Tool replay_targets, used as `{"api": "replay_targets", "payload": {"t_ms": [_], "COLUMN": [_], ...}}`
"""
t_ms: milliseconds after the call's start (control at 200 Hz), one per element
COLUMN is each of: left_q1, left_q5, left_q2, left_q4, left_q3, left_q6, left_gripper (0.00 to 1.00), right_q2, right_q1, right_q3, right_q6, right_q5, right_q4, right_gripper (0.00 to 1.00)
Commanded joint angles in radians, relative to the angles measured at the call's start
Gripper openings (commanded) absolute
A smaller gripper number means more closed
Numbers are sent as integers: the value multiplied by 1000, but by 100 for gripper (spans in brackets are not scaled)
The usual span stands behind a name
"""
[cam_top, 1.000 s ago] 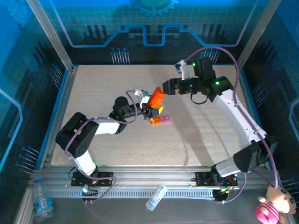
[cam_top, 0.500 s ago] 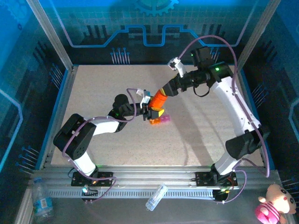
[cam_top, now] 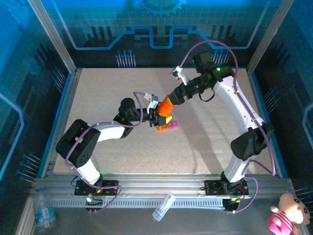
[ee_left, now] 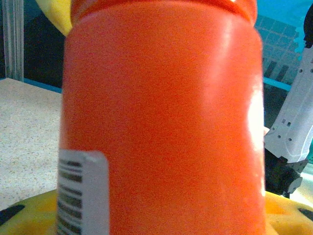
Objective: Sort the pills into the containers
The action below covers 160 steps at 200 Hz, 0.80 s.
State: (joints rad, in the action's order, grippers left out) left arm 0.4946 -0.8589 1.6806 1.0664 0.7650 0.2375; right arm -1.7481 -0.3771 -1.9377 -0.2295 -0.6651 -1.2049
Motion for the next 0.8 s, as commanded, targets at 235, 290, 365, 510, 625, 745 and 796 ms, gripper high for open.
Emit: {"api": "replay_targets", "payload": {"t_ms": [235,290,365,510,625,745,796], "left_q1": [1,1,0,1,1,1,0], "left_q5": [-29,-29,-30,-27,-20,-12,-9], "left_q2": [-22,-21,-18,-14,-9,-3,-2], "left_q4": [12,13,13,9,8,9,7], "left_q3": [42,45,52,64,69,72,73], "left_q6": [-3,-2,2,0,-4,-11,-14], "left_gripper": [0,0,0,0,0,0,0], "right_q2": [12,21,37,61,66,96,116], "right_q1": [-8,-9,-10,-16,-26,-46,-52], "right_q3": [48,67,100,156,191,271,317], "right_q6": [9,20,42,134,274,422,474], "right_q5": [-62,-68,-55,-4,77,159,149], "right_q4": [10,21,41,97,153,254,307], "right_gripper": [53,51,48,43,39,38,38]}}
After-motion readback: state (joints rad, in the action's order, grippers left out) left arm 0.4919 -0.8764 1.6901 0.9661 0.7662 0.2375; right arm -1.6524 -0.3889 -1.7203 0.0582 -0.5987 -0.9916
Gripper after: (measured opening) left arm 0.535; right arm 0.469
